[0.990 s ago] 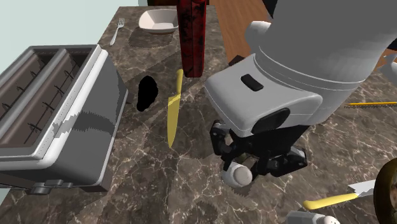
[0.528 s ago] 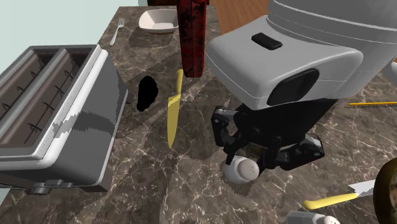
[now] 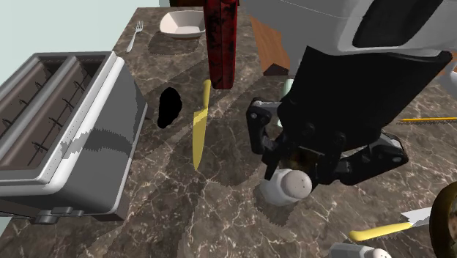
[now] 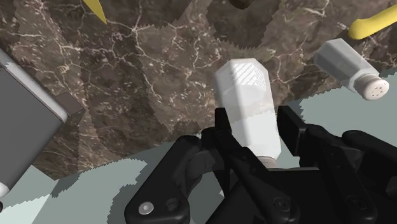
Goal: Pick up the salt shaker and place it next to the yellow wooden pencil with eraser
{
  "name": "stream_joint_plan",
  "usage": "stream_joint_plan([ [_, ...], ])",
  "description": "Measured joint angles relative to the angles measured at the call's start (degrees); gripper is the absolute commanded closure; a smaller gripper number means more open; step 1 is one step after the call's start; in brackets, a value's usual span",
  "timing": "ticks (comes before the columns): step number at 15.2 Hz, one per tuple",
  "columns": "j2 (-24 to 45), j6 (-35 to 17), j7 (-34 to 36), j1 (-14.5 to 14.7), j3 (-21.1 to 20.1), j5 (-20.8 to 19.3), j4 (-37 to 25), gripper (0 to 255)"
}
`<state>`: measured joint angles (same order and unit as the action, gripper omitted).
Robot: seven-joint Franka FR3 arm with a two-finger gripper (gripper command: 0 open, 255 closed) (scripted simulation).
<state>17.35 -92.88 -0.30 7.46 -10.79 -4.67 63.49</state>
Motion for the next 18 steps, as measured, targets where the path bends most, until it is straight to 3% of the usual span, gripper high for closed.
stream_joint_plan([
  [8,6.85,10.37,-0.11,1.74,0.07,-1.45,-17.21,255],
  [14,-8.01,4.06,3.30,1.89,-1.25,0.55,3.99,255],
  [18,-16.54,1.58,6.14,2.97,-2.41,1.77,14.94,255],
])
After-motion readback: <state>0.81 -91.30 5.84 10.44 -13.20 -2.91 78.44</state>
